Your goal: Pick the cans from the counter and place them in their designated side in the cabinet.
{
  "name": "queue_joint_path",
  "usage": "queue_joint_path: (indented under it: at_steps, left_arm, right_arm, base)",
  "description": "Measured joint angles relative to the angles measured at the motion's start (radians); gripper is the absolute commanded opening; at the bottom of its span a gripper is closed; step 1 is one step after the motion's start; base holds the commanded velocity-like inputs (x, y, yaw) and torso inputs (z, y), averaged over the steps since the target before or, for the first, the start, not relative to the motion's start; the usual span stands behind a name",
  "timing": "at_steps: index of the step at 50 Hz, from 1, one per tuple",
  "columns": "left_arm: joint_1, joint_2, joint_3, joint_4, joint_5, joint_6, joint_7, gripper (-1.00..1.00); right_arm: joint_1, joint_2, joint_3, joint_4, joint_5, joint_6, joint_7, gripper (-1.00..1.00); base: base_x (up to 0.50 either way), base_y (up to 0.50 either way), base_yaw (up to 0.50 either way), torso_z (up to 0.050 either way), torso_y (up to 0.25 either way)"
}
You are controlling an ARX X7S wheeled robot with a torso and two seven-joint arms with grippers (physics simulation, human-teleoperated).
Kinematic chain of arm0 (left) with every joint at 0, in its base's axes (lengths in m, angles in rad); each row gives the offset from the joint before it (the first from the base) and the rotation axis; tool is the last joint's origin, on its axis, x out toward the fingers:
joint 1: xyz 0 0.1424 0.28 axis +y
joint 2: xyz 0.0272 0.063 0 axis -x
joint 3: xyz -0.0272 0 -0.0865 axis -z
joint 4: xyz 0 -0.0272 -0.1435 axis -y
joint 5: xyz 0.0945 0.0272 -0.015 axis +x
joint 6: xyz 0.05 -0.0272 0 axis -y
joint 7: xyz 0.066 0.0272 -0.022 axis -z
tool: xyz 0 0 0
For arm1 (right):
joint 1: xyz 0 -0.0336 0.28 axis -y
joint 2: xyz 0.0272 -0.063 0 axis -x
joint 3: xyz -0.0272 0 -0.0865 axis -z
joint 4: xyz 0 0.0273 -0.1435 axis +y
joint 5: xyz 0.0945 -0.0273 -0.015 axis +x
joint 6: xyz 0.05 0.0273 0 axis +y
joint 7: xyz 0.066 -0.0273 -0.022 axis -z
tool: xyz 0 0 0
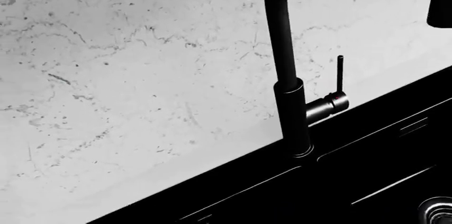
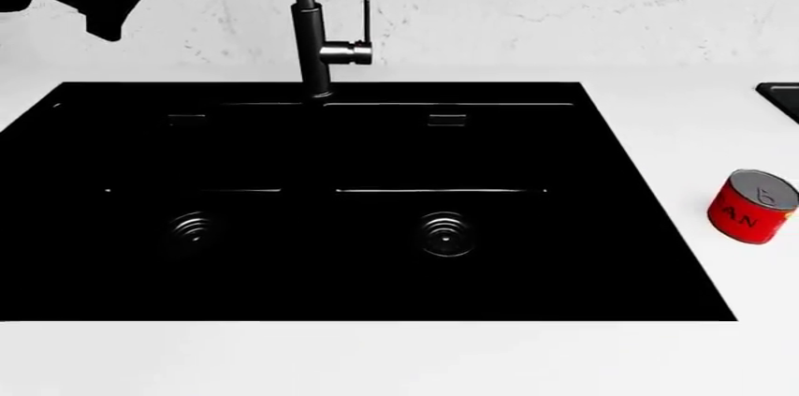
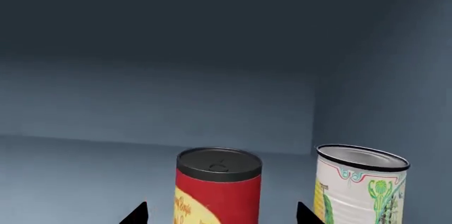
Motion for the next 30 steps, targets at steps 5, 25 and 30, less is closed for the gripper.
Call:
queue_joint_path:
  at_steps: [5,25,30]
  left_arm:
    - [0.002,-0.003,-0.003,0.008,-0.003,-0.004,-0.001,1.0]
    - [0.008,-0.012,-0.01,0.039,-0.011,-0.023,-0.006,1.0]
    - [0.014,-0.013,-0.013,0.048,-0.014,-0.026,-0.01,1.0]
  right_arm:
    - [0.0,0.0,0.0,0.0,0.0,0.0,0.0,1.0]
    - [0.001,0.0,0.0,0.0,0.0,0.0,0.0,1.0]
    - [0.001,0.0,0.0,0.0,0.0,0.0,0.0,1.0]
  base:
    - [-0.23,0.02,0.0,0.0,0.0]
    - [-0.23,0.02,0.0,0.0,0.0]
    - [-0.23,0.02,0.0,0.0,0.0]
